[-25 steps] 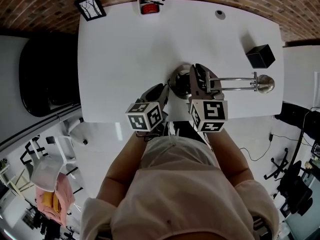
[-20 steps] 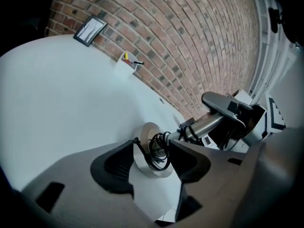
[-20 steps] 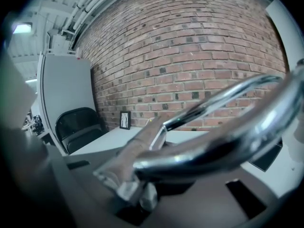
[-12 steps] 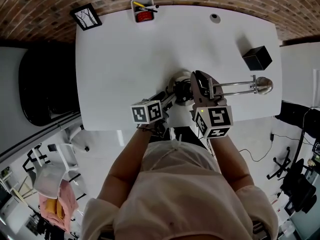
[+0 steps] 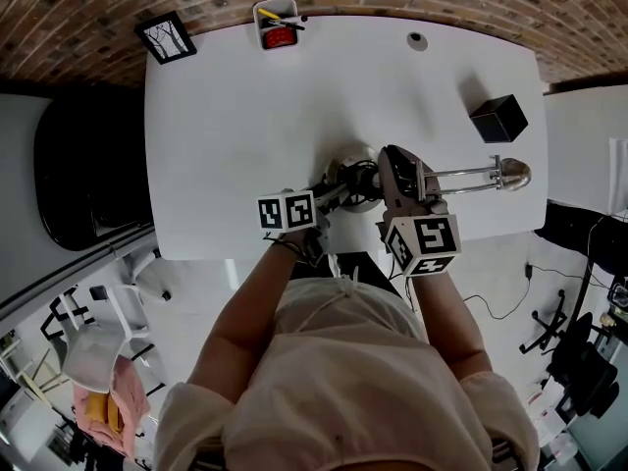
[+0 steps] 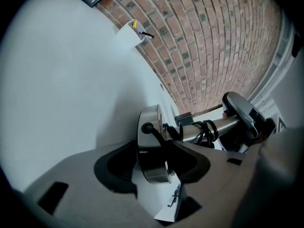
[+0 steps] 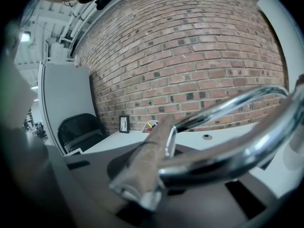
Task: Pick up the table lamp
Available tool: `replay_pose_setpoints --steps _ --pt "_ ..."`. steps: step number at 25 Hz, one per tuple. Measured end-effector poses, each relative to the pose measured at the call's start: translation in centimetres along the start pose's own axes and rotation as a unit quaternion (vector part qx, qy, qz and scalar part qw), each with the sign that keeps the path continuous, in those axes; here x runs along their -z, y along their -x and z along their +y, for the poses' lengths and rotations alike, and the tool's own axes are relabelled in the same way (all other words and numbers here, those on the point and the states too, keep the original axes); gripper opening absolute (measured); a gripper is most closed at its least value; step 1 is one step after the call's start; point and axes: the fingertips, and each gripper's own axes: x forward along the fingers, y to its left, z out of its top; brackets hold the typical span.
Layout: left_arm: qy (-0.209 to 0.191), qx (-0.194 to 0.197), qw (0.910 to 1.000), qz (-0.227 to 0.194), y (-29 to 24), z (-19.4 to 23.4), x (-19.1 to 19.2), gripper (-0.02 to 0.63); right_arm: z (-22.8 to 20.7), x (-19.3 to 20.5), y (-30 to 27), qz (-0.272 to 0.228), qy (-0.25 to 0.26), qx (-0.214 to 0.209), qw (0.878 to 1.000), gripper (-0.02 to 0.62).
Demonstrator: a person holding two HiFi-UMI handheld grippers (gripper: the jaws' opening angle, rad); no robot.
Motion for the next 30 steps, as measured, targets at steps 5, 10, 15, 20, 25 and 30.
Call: replay_pose_setpoints --steps 5,10,15,20,25,30 --pt "-0.013 0.01 0.9998 -0.007 -0.3 -0.9 -0.5 0.183 -1.1 -0.2 0.2 -0.008 -0.021 0.006 1.0 0.046" --pt "0.006 0.024 0.9996 -0.011 -0.2 -1.1 -0.8 0.161 -1.8 -0.2 0.2 -0.011 -0.036 0.003 0.999 0.044" --pt "0.018 0.025 0.9995 -0.009 -0.3 -1.4 -0.9 0.158 -2.2 -0.4 -0.2 0.002 -0.035 0.007 0.999 0.041" --pt "0.028 0.03 0.9991 -0.008 0.3 -2.7 -1.0 0.158 -1.4 -2.1 0.0 0.002 0.013 0.009 1.0 0.031" --pt "0.018 0.04 0.9982 -0.041 1.7 -4.9 -3.3 0.158 -0.1 -5.9 0.3 -0.026 0.043 -0.011 0.999 0.031" --pt "-0.008 0.044 0.9957 -0.081 4.1 -7.9 -6.0 0.161 1.1 -10.3 0.8 -0.044 0.055 -0.026 0.997 0.031"
